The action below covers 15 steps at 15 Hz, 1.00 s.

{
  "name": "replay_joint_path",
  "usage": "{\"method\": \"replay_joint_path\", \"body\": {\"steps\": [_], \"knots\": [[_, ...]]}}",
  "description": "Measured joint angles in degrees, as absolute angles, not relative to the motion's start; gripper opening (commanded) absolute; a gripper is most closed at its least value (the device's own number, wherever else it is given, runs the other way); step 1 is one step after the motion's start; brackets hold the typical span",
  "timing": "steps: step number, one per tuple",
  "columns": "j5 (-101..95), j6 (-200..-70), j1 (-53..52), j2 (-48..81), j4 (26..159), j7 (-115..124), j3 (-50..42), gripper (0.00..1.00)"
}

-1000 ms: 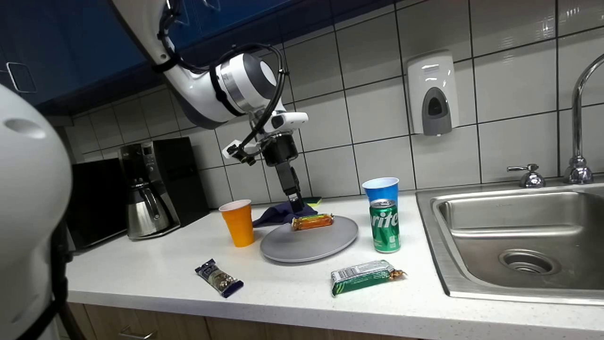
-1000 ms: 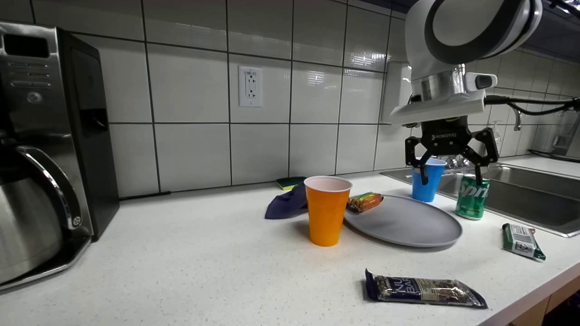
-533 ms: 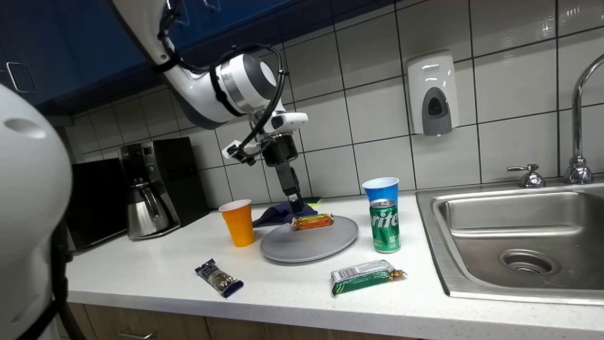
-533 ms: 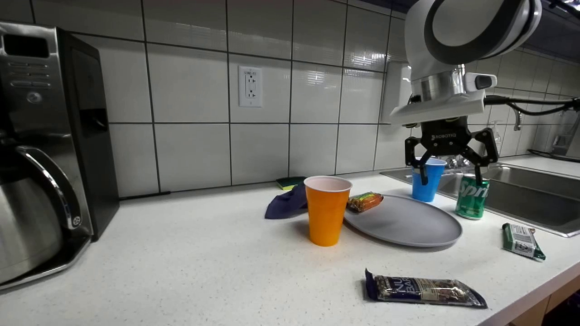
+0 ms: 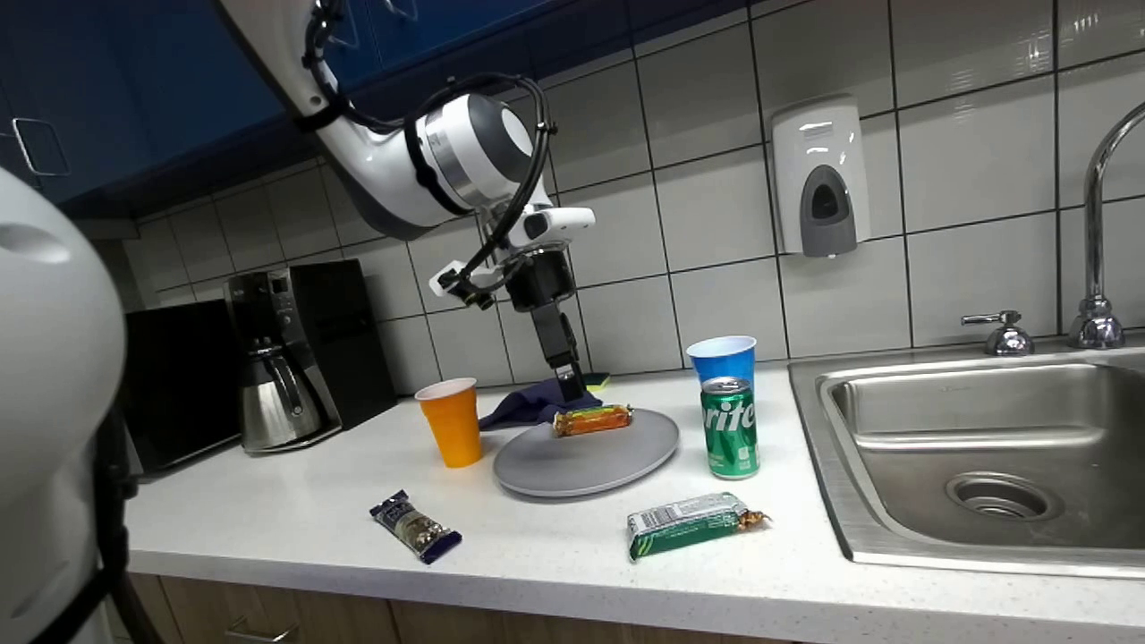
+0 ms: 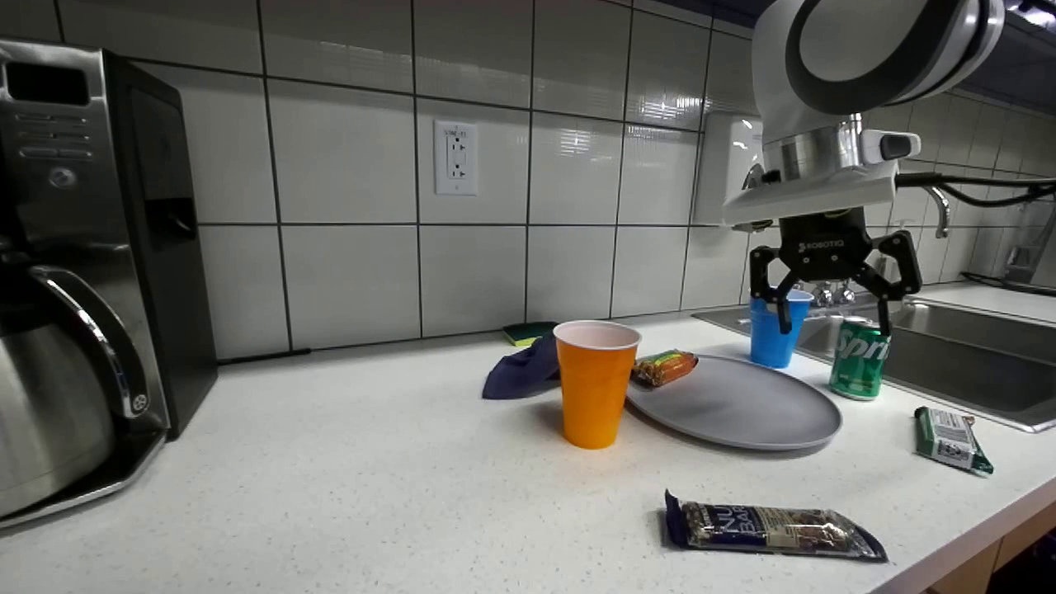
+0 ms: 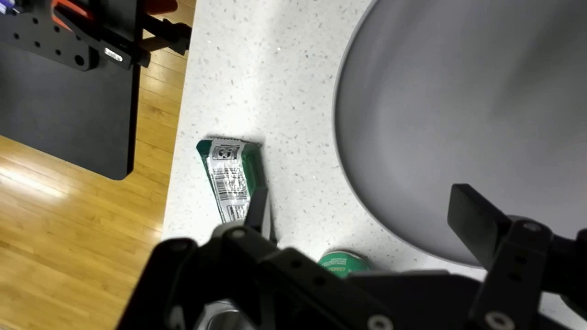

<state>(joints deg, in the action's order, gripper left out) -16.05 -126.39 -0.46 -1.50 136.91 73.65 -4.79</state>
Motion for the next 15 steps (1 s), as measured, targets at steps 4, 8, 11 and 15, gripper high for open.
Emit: {"method": "replay_joint_path", "body": {"steps": [4, 8, 11, 15], "knots": [[-16.0, -126.5, 1.3, -3.2, 138.4, 71.9, -5.2, 1.0], [-16.0, -127.4, 3.2, -4.2, 140.2, 69.4, -5.5, 1.0], [-16.0, -128.6, 4.2, -4.5, 141.6, 67.9, -6.0, 1.0], [-16.0, -131.7, 5.6, -4.6, 143.3, 64.3, -7.0, 1.0]]}}
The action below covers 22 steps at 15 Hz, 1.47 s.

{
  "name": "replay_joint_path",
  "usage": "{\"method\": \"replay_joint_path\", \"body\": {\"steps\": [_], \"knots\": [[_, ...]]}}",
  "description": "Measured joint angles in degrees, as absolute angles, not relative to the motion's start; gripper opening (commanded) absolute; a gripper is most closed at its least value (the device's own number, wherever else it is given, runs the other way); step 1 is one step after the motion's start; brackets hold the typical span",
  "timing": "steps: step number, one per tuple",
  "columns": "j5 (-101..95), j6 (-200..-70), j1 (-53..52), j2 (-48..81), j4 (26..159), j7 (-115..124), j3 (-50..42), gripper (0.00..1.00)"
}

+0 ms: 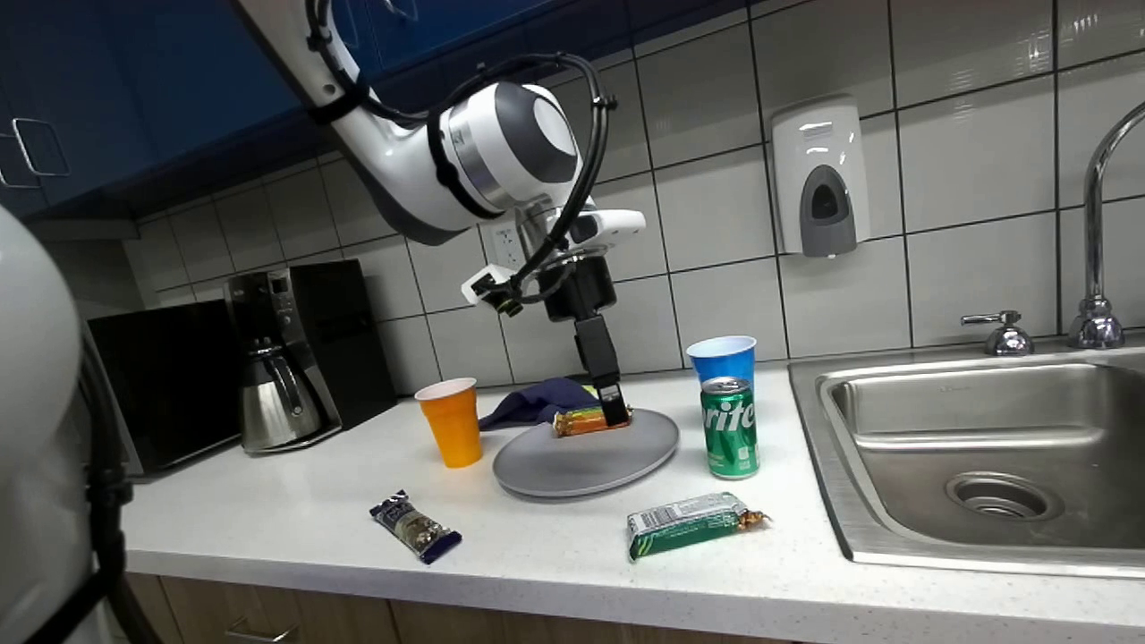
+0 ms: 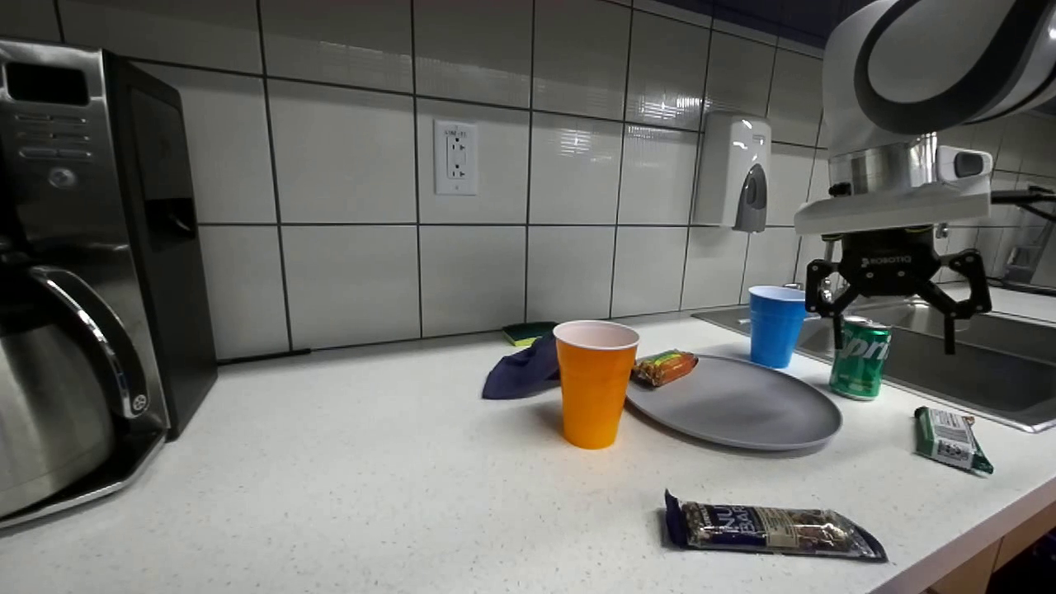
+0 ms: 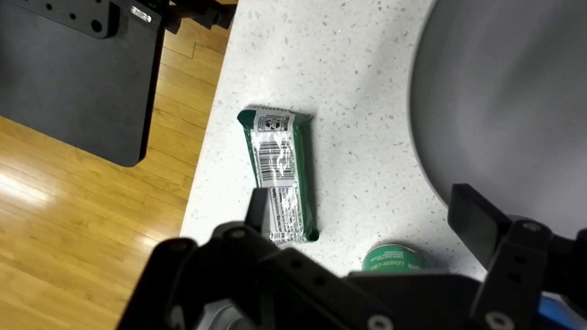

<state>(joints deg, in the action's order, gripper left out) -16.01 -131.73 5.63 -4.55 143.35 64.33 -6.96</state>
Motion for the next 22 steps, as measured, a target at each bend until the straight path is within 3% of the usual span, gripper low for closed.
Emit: {"method": "replay_joint_path", "body": {"steps": [22], "knots": [[-16.2, -144.1, 10.4, -1.0, 149.1, 55.8, -10.6, 1.0]]}}
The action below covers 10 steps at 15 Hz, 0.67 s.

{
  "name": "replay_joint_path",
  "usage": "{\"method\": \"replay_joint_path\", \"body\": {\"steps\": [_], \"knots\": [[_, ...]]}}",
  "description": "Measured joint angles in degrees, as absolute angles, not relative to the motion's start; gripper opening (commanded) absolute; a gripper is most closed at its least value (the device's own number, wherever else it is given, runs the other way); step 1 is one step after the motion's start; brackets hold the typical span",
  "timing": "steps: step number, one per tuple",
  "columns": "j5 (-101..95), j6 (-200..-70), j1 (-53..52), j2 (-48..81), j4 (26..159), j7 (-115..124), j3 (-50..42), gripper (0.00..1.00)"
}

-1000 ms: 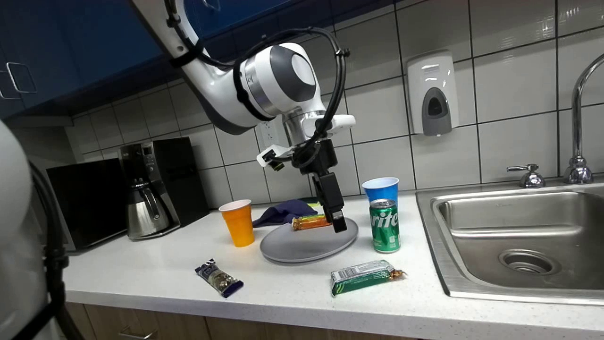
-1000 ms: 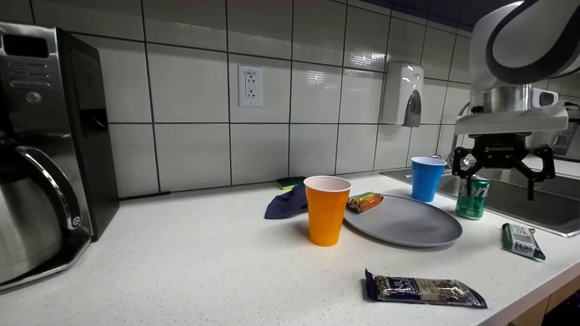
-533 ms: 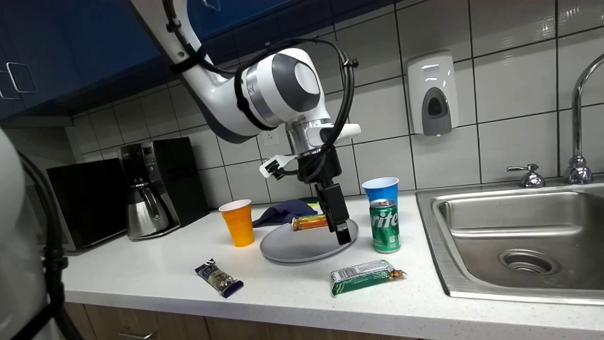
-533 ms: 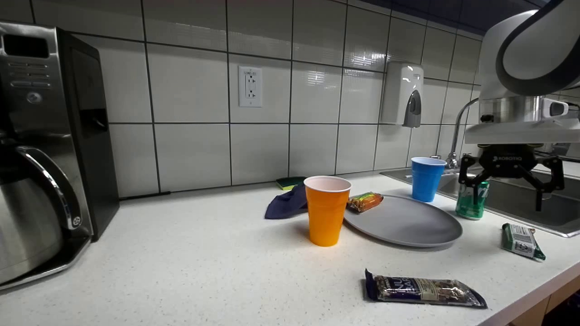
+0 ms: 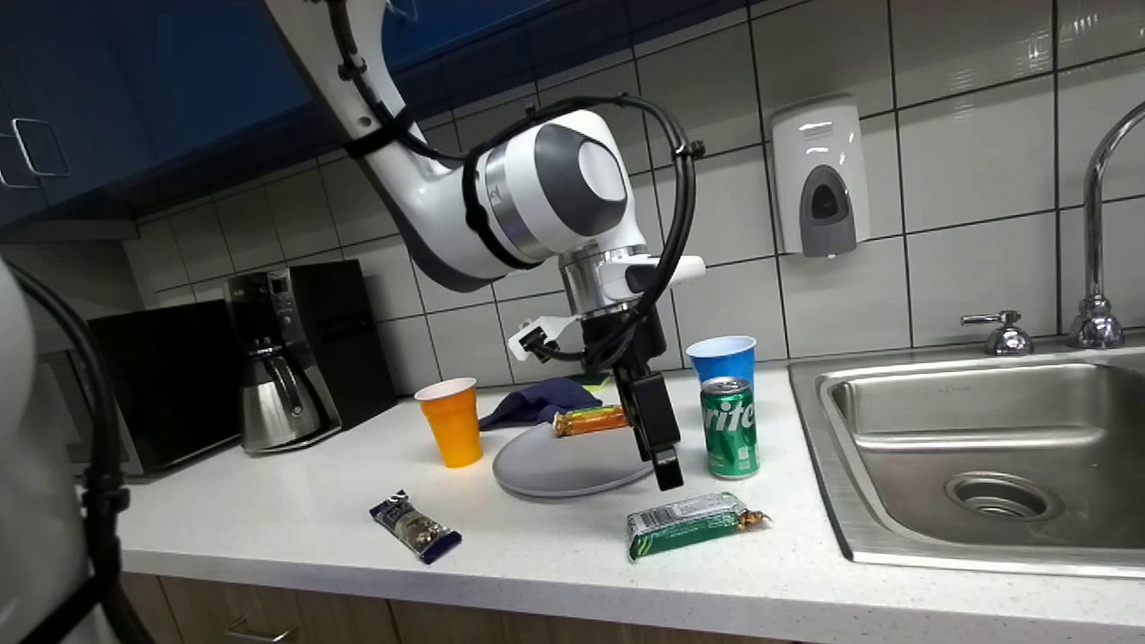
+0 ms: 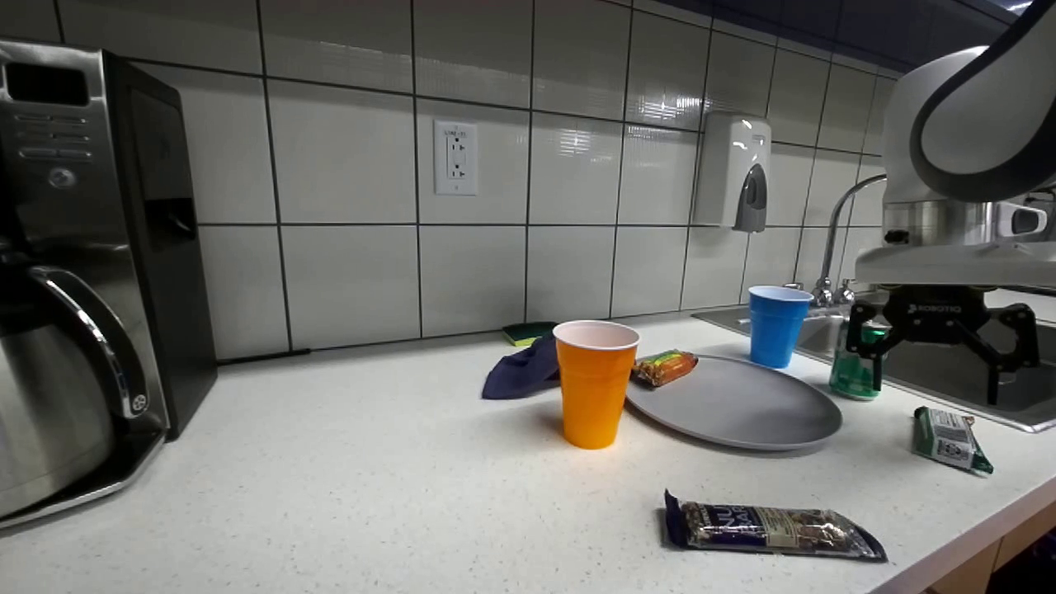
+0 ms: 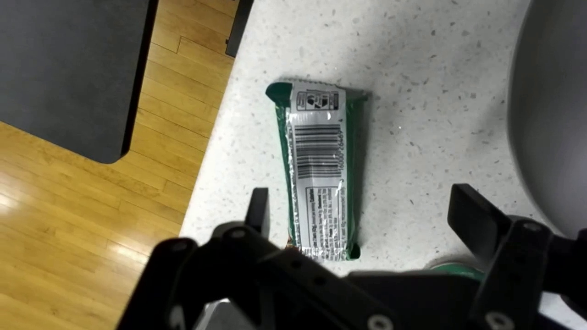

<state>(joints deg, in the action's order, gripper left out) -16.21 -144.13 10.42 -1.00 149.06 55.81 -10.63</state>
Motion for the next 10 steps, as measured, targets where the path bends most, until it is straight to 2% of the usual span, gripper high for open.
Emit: {"method": "replay_joint_path", "body": {"steps": [10], "knots": [[-16.2, -146.5, 10.5, 3.4, 148.6, 55.8, -12.5, 1.0]]}}
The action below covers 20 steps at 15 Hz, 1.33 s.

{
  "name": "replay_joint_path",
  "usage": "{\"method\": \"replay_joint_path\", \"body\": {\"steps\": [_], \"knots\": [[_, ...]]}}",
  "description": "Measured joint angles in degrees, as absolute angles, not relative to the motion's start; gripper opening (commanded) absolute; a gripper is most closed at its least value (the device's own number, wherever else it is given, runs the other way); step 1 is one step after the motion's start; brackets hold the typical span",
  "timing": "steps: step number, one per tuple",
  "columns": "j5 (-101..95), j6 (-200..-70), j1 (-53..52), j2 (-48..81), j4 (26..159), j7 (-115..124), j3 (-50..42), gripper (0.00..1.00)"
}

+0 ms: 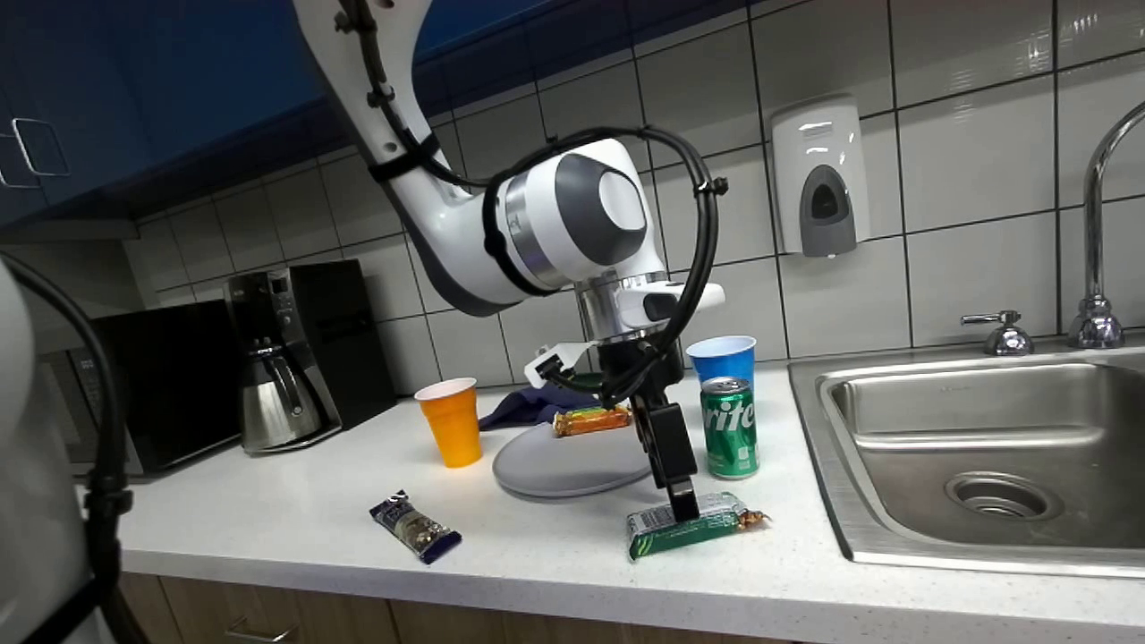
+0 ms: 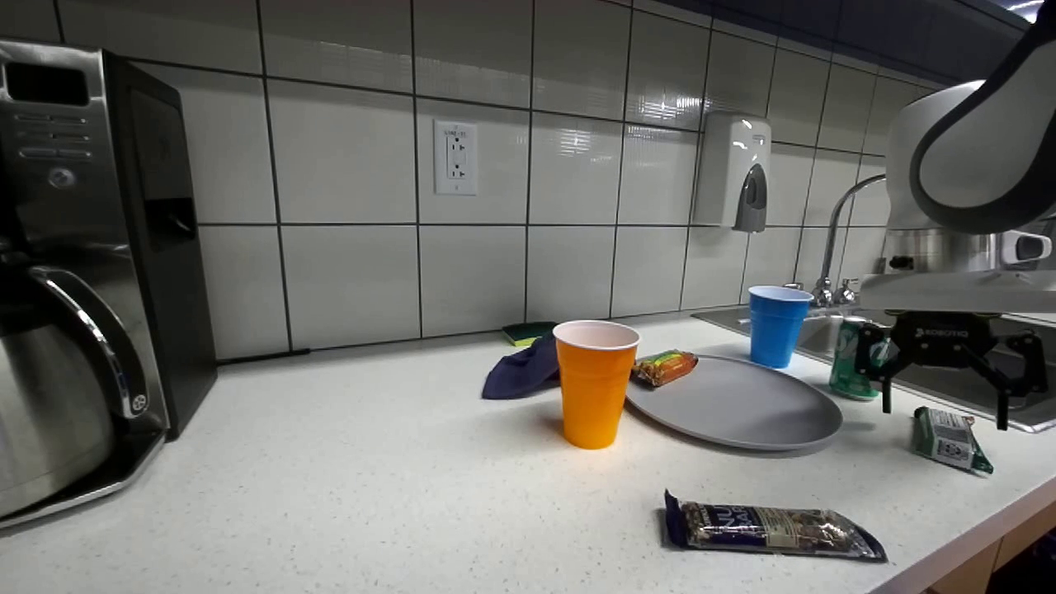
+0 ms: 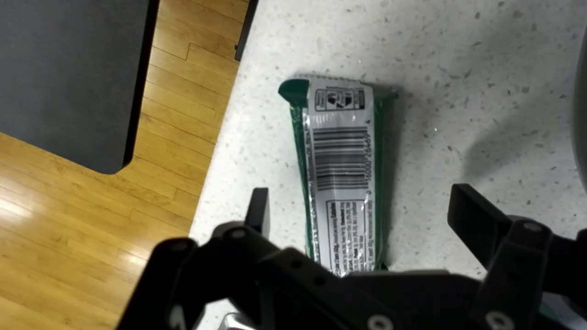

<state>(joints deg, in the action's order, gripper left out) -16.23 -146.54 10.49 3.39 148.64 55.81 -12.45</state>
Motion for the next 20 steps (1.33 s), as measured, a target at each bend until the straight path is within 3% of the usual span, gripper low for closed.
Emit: {"method": "replay_joint_path", "body": {"steps": [15, 16, 17, 20], "knots": [[-16.2, -147.4, 10.4, 5.8, 148.1, 55.8, -13.6, 1.0], [-16.2, -147.5, 10.4, 5.9, 148.1, 55.8, -13.6, 0.75], [-16.2, -147.6, 10.4, 6.0, 148.1, 55.8, -13.6, 0.74], [-16.2, -148.2, 10.4, 6.2, 148.1, 55.8, -13.7, 0.49]]}}
